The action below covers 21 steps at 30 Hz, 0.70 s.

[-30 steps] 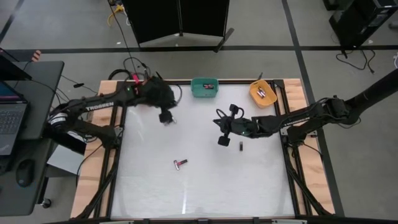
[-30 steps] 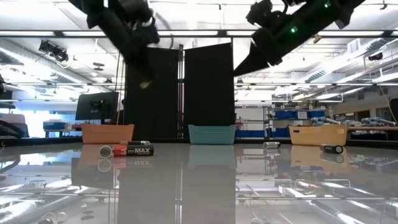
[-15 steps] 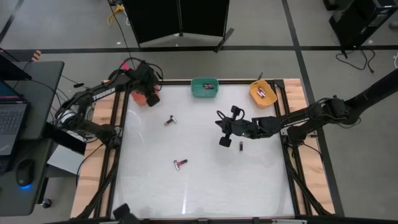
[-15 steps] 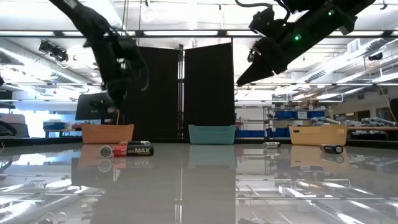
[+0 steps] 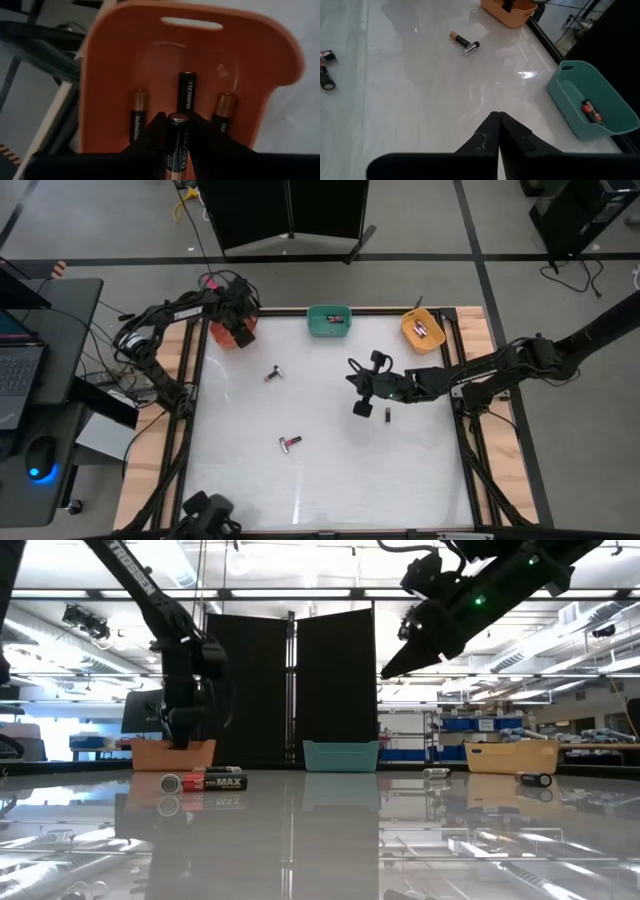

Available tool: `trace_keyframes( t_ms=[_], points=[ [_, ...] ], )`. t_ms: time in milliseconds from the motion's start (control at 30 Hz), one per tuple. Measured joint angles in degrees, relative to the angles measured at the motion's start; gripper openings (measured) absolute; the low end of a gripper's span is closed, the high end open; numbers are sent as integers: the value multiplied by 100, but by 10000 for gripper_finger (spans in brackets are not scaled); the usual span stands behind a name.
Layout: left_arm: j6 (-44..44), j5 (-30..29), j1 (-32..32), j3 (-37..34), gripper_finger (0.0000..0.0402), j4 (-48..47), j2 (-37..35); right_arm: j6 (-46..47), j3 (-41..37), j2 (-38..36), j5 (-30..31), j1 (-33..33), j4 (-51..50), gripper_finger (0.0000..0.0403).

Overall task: Sort batteries
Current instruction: Put the brown battery into the orange bin

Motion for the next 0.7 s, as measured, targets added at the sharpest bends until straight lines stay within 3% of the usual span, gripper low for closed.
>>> trace_keyframes(
  t_ms=[367,533,700],
  points=[
    [-54,-4,-4,9,58,62,359,4,0,0,-28,0,2,15],
    [-118,-123,-8,9,100,67,361,4,0,0,-29,0,2,10],
    [-207,-156,-8,9,112,153,361,6,0,0,-30,0,0,12]
  ],
)
